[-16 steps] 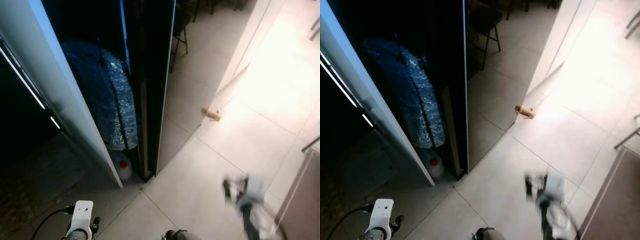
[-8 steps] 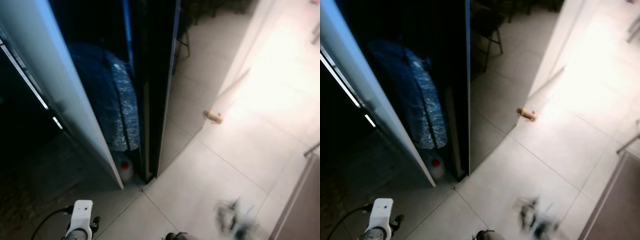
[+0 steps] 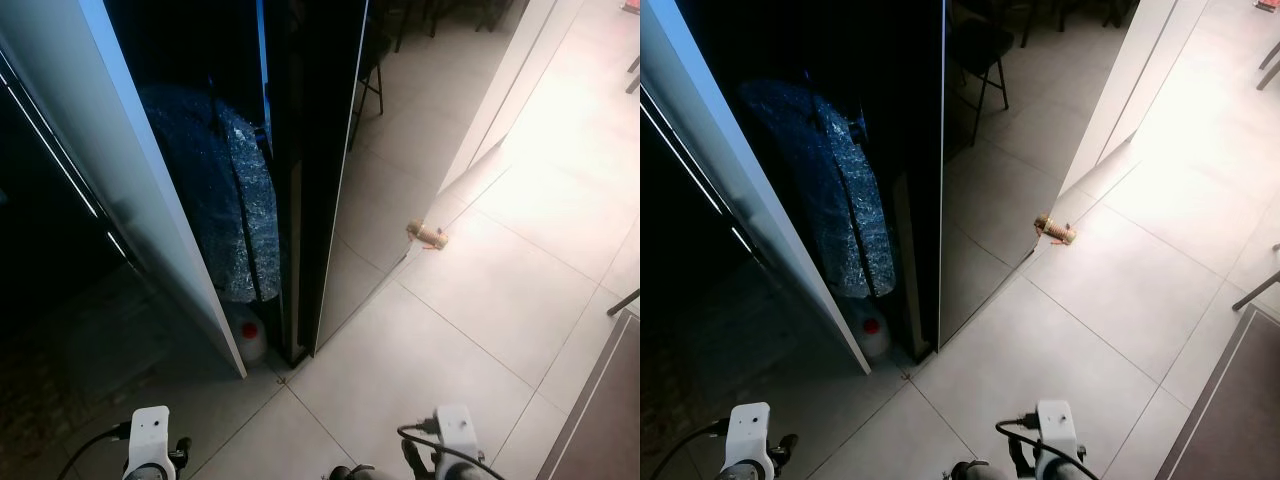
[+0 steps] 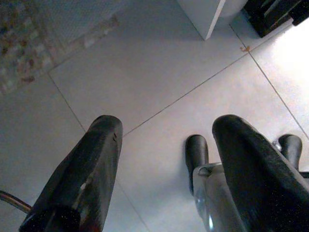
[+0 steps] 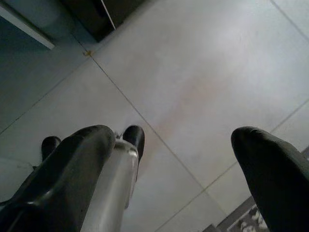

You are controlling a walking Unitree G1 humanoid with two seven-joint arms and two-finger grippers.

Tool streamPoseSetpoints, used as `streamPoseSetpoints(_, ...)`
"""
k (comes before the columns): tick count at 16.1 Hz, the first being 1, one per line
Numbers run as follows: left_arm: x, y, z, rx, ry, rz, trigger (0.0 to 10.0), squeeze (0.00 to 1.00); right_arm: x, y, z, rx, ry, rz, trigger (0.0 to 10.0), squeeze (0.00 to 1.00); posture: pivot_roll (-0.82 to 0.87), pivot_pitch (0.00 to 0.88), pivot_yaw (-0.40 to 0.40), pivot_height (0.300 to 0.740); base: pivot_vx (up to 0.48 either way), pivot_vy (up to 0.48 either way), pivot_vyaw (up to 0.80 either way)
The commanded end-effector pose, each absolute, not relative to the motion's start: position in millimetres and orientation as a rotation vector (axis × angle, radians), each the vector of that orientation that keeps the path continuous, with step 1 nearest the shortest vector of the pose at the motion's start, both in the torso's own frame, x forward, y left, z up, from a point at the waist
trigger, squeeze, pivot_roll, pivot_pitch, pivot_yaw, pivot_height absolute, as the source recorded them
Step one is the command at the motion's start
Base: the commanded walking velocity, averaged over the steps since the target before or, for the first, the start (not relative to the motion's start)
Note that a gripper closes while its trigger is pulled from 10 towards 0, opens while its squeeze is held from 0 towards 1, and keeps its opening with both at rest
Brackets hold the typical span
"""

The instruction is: Restocking fridge

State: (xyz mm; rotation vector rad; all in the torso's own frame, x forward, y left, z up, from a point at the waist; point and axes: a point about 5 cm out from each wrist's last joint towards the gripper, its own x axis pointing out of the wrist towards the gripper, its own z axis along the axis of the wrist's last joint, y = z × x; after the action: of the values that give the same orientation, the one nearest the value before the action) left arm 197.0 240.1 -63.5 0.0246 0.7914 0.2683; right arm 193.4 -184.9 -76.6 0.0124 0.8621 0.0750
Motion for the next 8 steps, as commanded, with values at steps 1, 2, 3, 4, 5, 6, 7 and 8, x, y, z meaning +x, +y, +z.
streamPoseSetpoints(1,189,241,-68,-0.010,0.830,0.288,10.0,0.00,195,-184,-75,0.003,0.849,0.089,10.0,0.00,-0.08,0.144,-0.059,0.740,0.000,0.000,0.00)
streamPoseSetpoints(2,190,241,-68,-0.017,0.824,0.290,10.0,0.00,197,-184,-74,-0.002,0.840,0.101,10.0,0.00,-0.08,0.144,-0.059,0.740,0.000,0.000,0.00)
streamPoseSetpoints(3,193,239,-67,-0.030,0.811,0.280,10.0,0.00,203,-182,-71,-0.004,0.831,0.111,10.0,0.00,-0.07,0.148,-0.059,0.740,0.000,0.000,0.00)
streamPoseSetpoints(4,195,238,-66,-0.043,0.805,0.270,10.0,0.00,205,-181,-70,0.003,0.826,0.107,10.0,0.00,-0.07,0.153,-0.056,0.740,0.000,0.000,0.00)
streamPoseSetpoints(5,195,237,-66,-0.047,0.805,0.263,10.0,0.00,205,-181,-71,0.005,0.826,0.106,10.0,0.00,-0.07,0.154,-0.055,0.740,0.000,0.000,0.00)
streamPoseSetpoints(6,196,236,-66,-0.046,0.809,0.251,10.0,0.00,204,-180,-71,0.006,0.830,0.106,10.0,0.00,-0.07,0.157,-0.050,0.740,0.000,0.000,0.00)
streamPoseSetpoints(7,197,234,-66,-0.048,0.812,0.232,10.0,0.00,201,-180,-73,0.011,0.838,0.100,10.0,0.00,-0.07,0.163,-0.042,0.740,0.000,0.000,0.00)
streamPoseSetpoints(8,197,235,-66,-0.049,0.813,0.231,10.0,0.00,198,-180,-74,0.020,0.842,0.090,10.0,0.00,-0.07,0.167,-0.039,0.740,0.000,0.000,0.00)
